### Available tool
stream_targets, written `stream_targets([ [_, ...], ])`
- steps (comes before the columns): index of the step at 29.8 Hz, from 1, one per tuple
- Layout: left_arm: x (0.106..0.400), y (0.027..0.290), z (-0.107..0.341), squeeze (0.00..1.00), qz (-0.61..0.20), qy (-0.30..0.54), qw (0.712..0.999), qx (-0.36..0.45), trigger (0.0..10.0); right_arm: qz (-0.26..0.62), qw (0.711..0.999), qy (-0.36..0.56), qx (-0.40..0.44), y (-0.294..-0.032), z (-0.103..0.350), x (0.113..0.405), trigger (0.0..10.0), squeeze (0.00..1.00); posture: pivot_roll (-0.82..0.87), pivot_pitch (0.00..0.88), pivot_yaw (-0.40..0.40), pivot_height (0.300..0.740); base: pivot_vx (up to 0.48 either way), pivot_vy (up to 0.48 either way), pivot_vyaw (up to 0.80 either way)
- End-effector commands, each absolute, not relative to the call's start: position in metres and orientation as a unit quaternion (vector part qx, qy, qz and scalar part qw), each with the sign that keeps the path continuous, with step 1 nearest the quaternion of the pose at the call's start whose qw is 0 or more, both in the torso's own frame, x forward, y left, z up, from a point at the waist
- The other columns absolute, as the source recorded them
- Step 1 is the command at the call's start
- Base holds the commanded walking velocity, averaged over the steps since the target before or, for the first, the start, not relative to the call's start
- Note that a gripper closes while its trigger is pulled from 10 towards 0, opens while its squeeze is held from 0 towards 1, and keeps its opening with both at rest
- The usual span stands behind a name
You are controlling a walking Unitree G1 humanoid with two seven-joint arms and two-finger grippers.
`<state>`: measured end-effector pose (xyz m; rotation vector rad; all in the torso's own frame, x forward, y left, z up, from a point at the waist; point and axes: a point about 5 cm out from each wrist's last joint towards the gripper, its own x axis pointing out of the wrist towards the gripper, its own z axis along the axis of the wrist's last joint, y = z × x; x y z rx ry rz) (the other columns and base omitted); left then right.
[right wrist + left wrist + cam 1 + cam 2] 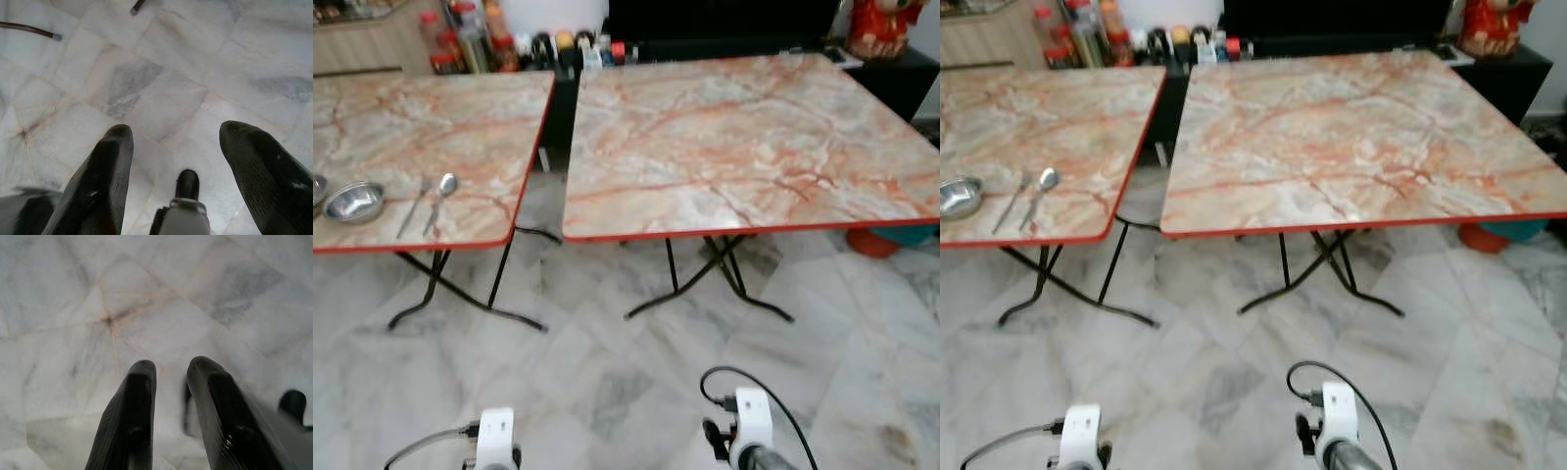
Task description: Setting the table
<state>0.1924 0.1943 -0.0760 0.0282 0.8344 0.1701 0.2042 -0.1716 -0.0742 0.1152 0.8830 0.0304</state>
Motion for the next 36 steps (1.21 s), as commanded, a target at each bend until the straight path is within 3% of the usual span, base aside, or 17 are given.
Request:
stream_targets([
  [1, 0.1861, 0.2032, -0.0779, 0.00, 0.093, 0.412, 0.906, 0.018, 10.0, 0.022, 0.903, 0.424, 0.062, -0.1626, -0.0729, 0.2079, 10.0, 0.00, 0.06, 0.065, -0.001, 0.740, 0.000, 0.442, 0.00],
  [8, 0.1849, 0.2034, -0.0784, 0.00, 0.096, 0.412, 0.906, 0.016, 10.0, 0.023, 0.903, 0.425, 0.060, -0.1622, -0.0722, 0.2095, 10.0, 0.00, 0.07, 0.062, -0.005, 0.740, 0.000, 0.443, 0.00],
  [12, 0.1844, 0.2032, -0.0786, 0.00, 0.096, 0.412, 0.906, 0.016, 10.0, 0.025, 0.903, 0.425, 0.059, -0.1611, -0.0718, 0.2103, 10.0, 0.00, 0.07, 0.061, -0.006, 0.740, 0.000, 0.442, -0.75],
  [36, 0.1819, 0.1991, -0.0804, 0.00, 0.087, 0.415, 0.905, 0.018, 10.0, 0.048, 0.905, 0.421, 0.036, -0.1605, -0.0714, 0.2102, 10.0, 0.00, 0.07, 0.031, -0.014, 0.740, 0.000, 0.428, 0.00],
])
